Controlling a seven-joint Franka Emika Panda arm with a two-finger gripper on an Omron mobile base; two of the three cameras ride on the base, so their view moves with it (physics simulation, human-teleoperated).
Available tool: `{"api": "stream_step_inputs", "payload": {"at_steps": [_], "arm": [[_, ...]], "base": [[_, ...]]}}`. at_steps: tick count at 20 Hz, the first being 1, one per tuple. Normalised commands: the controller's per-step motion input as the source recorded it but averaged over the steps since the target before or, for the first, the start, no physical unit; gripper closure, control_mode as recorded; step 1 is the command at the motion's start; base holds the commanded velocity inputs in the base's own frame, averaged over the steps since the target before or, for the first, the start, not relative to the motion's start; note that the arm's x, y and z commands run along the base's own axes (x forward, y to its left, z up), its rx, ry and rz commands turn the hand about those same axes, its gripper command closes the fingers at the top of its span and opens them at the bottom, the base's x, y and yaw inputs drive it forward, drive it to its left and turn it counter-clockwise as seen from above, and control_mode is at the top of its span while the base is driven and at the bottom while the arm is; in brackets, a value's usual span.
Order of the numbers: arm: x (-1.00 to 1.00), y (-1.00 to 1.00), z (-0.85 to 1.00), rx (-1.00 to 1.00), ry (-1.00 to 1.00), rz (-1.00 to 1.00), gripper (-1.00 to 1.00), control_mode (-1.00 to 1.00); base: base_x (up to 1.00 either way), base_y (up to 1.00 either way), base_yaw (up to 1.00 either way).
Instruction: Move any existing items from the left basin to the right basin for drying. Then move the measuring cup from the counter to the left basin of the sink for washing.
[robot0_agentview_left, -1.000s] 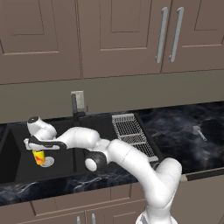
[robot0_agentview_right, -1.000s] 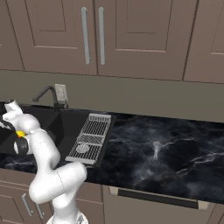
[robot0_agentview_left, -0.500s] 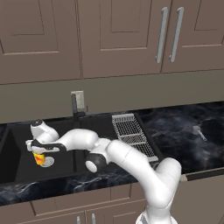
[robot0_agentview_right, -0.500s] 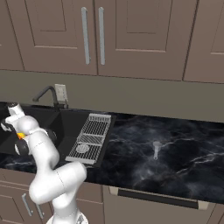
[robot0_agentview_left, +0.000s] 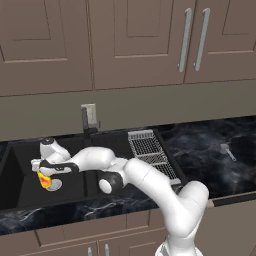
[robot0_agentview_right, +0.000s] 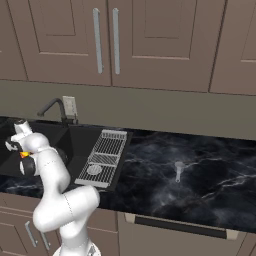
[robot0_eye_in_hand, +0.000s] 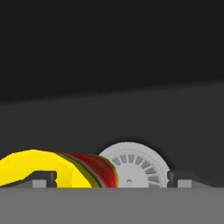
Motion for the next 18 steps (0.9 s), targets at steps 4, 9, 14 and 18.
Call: {"api": "stream_step_inputs", "payload": {"at_steps": [4,9,14,18], "arm": [[0.28,0.30,0.00,0.00,0.12,0.00,-1.00,-1.00],[0.08,0.31,-0.03,0.00,0.13,0.00,-1.00,-1.00],[-0.01,0.28,-0.21,-0.01,0.13,0.00,1.00,-1.00],[0.00,0.10,-0.02,0.00,0.06,0.02,1.00,-1.00]], "base": [[0.00,0.00,0.00],[0.00,0.00,0.00],[0.00,0.00,0.00],[0.00,0.00,0.00]]}}
